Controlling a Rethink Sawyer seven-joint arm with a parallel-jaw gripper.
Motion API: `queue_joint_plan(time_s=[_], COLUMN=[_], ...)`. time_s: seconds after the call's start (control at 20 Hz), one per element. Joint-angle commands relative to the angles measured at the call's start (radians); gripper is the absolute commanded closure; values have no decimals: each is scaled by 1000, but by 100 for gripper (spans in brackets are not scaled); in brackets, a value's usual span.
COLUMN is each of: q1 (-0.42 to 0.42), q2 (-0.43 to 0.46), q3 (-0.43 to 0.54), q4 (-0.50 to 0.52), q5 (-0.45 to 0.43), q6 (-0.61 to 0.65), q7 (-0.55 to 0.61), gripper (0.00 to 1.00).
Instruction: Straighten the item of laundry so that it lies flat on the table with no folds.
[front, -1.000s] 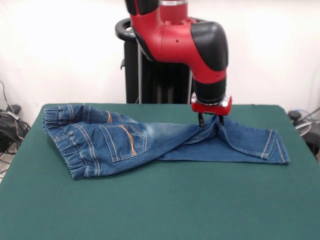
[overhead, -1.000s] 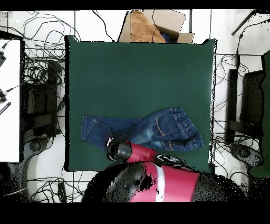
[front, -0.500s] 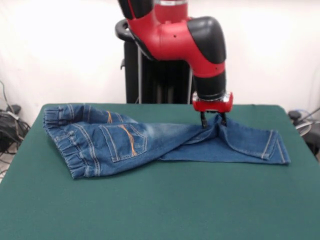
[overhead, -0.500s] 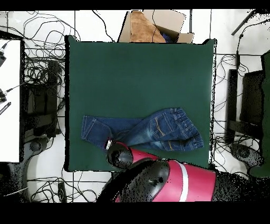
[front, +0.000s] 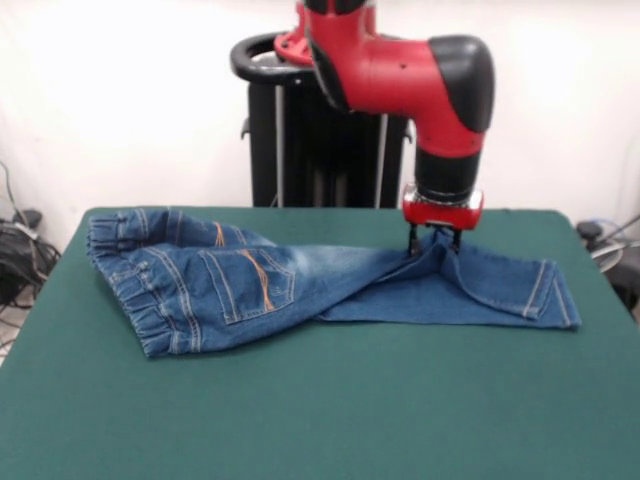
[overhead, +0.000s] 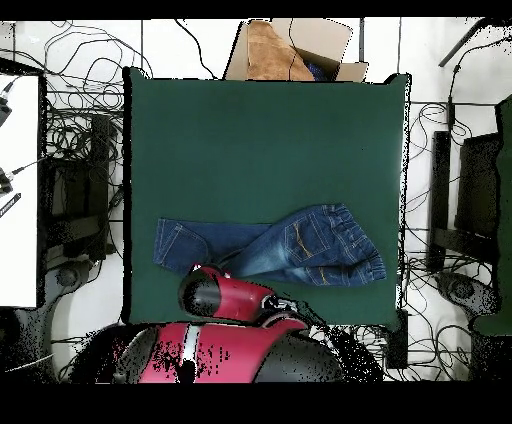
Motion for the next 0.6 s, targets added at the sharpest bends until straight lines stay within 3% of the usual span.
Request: queue_joint_plan(time_s=[0.05,0.6], q1=[113,146], q2=[151,220], q3=[-60,-99], q4=[-242,-283], q5=[102,40], q6=[22,-182], q7=[142,164], gripper=[0,0])
